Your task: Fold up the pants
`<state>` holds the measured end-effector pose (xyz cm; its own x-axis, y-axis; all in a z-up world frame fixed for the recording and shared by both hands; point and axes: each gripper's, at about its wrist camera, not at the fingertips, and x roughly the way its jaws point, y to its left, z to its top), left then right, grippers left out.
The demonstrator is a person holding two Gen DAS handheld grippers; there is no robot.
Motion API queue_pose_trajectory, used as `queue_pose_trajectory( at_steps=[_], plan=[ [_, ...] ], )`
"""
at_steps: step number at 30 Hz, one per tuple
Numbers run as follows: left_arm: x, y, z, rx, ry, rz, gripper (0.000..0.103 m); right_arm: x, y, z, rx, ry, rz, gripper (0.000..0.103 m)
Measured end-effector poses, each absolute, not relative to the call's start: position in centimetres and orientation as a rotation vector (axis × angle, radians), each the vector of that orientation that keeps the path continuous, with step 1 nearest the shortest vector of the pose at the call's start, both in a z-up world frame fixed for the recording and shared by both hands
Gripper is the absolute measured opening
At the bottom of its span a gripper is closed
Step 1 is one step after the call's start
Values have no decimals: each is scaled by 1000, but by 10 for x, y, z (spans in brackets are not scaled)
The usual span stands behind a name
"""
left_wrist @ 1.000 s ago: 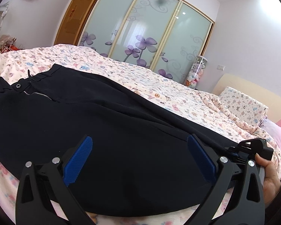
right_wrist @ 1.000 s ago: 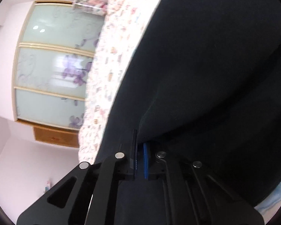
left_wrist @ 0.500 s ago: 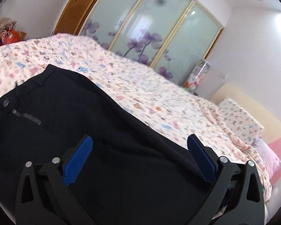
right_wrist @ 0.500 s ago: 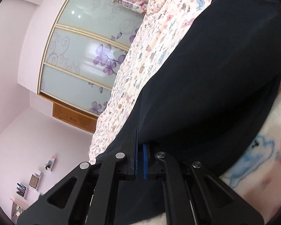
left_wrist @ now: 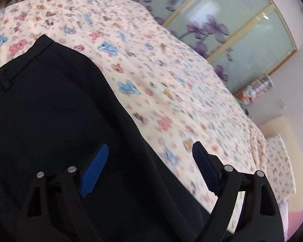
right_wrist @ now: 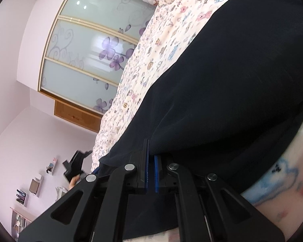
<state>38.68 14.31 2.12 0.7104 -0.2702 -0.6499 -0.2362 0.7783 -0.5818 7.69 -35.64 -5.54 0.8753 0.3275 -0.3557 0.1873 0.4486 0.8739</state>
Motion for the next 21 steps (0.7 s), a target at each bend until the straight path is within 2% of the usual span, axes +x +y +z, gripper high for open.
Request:
queue_pose_trajectory(
  at_steps=[4,5,7,8,9,14,21],
  plan=[
    [407,149,11,-709,784,39,79,79,-356,-55,1089,545,101,4],
    [414,152,7,-708,795,63,72,79,-356,-55,1086,549,104,4],
    [419,155,0,-725,814,79,47,79,-357,-56,1085,554,108,4],
    [420,159,-6,-750,828,78,16,79,-357,-56,1084,553,109,4],
    [418,163,-9,-771,830,82,11,81,-355,-55,1081,554,109,4],
    [380,174,-4,-820,739,112,6,77,-358,-49,1059,528,102,4],
    [281,174,58,-691,573,100,5,70,-366,-31,1001,443,86,4]
  ],
)
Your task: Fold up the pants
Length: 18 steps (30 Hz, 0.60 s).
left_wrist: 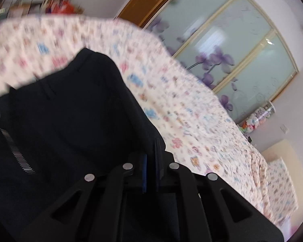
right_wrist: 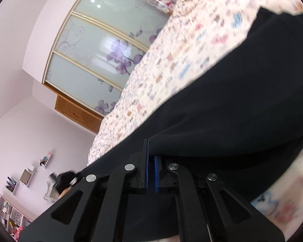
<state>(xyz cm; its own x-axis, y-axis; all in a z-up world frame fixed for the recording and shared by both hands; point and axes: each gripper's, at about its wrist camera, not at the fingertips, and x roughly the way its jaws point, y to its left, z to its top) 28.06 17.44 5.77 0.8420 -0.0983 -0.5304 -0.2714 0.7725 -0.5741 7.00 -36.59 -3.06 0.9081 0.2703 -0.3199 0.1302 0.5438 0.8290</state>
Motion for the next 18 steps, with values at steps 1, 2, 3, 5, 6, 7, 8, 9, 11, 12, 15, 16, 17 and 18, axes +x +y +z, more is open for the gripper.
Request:
queue_pose_trajectory(
  at_steps=[1,2,3,5,6,7,8,9,11,12,15,16,17,18],
  plan=[
    [270,175,63,-682,559,93,5,68,-369,-29,998,427,79,4],
    [247,175,72,-666,538,83,5,66,-372,-27,1004,412,72,4],
    [228,176,77,-655,521,76,6,64,-376,-26,1009,397,66,4],
    [188,176,84,-635,487,71,6,59,-383,-23,1020,363,48,4],
    [169,175,85,-628,471,71,6,55,-387,-21,1021,344,42,4],
    [151,176,84,-626,457,76,6,54,-388,-19,1020,333,37,4],
    [127,177,80,-637,445,77,6,51,-390,-18,1021,321,35,4],
    [110,177,74,-647,442,80,6,49,-392,-17,1023,314,34,4],
    [76,178,53,-671,450,94,6,46,-393,-17,1022,311,32,4],
    [65,177,43,-684,457,98,7,46,-392,-17,1017,311,27,4],
    [36,176,1,-769,506,131,8,44,-390,-21,1007,323,5,4],
    [35,176,-7,-788,518,135,8,43,-390,-23,1010,328,-4,4],
    [29,177,-22,-814,525,136,8,43,-390,-24,1015,335,-9,4],
    [27,177,-25,-823,510,131,9,42,-389,-26,1018,342,-14,4]
  ],
)
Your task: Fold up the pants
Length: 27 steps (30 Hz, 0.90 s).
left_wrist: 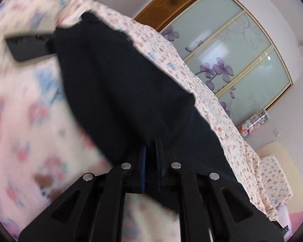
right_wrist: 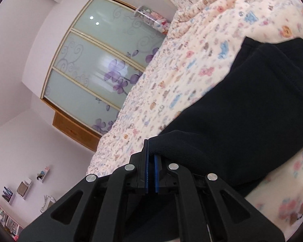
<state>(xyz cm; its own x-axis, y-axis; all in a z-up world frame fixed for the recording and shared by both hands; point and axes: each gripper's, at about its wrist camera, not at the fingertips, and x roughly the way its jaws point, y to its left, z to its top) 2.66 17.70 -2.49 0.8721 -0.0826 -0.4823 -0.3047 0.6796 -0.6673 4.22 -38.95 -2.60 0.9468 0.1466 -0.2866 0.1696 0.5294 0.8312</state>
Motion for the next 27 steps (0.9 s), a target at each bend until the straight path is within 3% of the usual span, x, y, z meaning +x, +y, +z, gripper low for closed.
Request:
queue_pose_trajectory(
  at_steps=[2,4,6,8,11,15,27],
  plan=[
    [16,181,-17,-829,450,127,12,39,-389,-27,1017,350,-21,4],
    [5,189,0,-820,360,146,32,38,-389,-27,1002,356,-20,4],
    [-5,207,22,-804,257,207,71,38,-389,-26,995,360,-19,4],
    [-1,227,32,-823,250,236,81,38,-389,-27,991,363,-21,4],
    [30,257,26,-917,383,245,80,39,-388,-26,986,364,-25,4],
    [54,283,-4,-1057,514,233,67,41,-387,-26,981,366,-27,4],
    [89,283,-10,-1069,558,184,64,43,-387,-27,992,376,-27,4]
  ],
)
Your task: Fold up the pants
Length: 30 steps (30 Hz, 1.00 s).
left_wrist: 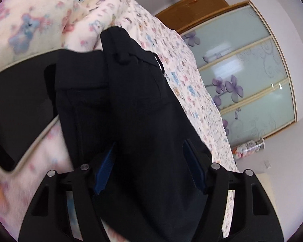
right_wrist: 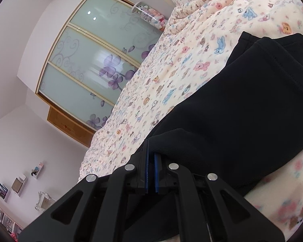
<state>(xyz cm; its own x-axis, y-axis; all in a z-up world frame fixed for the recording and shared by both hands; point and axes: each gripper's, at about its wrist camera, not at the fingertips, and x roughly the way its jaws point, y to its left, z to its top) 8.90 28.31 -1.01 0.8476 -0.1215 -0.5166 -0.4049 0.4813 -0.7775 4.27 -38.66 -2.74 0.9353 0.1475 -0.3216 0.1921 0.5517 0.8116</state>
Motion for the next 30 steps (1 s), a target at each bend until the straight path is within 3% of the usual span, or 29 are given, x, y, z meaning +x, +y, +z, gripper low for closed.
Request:
queue_pose_trajectory(
  at_steps=[1,3,4,5,6,23,30],
  plan=[
    [91,286,-9,-1075,551,189,60,43,-387,-27,994,377,-26,4],
    [93,295,-3,-1072,547,213,39,43,-387,-27,994,377,-25,4],
    [91,302,-3,-1075,547,217,33,43,-387,-27,995,376,-25,4],
    [87,310,-5,-1074,547,223,17,43,-387,-27,994,376,-25,4],
    [86,311,-4,-1064,547,224,12,42,-387,-27,995,376,-24,4],
    [2,273,6,-856,365,277,10,31,-392,-25,1029,329,-16,4],
    [11,275,-8,-853,423,312,12,18,-396,-13,1020,200,4,4]
  ],
)
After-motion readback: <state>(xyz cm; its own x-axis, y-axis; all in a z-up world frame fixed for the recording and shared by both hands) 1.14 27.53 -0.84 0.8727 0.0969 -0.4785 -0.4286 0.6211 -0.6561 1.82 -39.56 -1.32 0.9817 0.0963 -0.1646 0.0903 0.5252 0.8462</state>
